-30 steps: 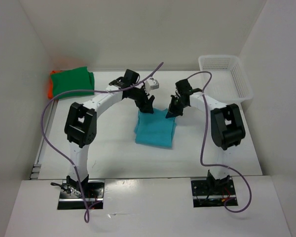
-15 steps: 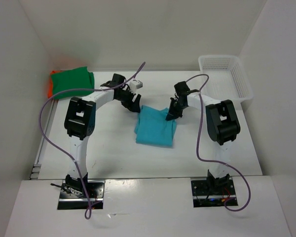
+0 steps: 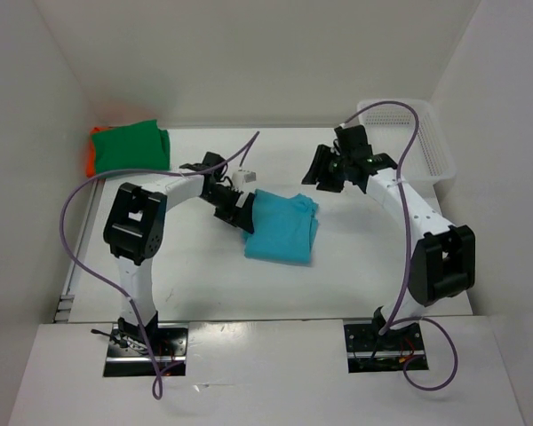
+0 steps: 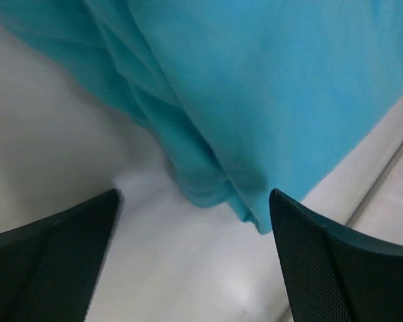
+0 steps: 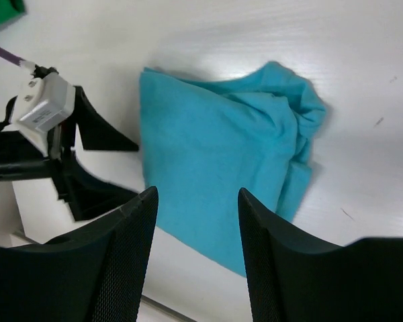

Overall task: Fold and stack the t-shirts
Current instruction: Fold the long partially folded tshirt into a neat square, then put the neatly folded tshirt into the corner of the board with the left arm

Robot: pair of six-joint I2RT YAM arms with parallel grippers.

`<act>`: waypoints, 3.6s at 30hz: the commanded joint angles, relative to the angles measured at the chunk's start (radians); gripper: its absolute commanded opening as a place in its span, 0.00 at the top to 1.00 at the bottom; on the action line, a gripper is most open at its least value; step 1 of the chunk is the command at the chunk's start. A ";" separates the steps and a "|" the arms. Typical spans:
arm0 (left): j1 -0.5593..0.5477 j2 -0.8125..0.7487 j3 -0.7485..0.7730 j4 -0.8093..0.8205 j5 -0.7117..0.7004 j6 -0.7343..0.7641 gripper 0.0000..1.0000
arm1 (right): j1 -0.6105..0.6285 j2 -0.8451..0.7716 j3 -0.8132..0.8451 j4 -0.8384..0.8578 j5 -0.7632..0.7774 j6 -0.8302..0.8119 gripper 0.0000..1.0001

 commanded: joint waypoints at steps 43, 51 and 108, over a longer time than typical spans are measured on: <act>0.102 0.189 0.520 -0.001 -0.892 0.275 1.00 | -0.101 -0.119 0.094 -0.162 0.134 -0.055 0.44; 0.226 0.255 0.664 -0.030 -0.963 0.344 1.00 | -0.101 -0.110 0.084 -0.171 0.143 -0.055 0.44; 0.403 0.038 0.392 0.036 -0.778 0.343 0.00 | -0.101 -0.064 0.066 -0.199 0.148 -0.092 0.38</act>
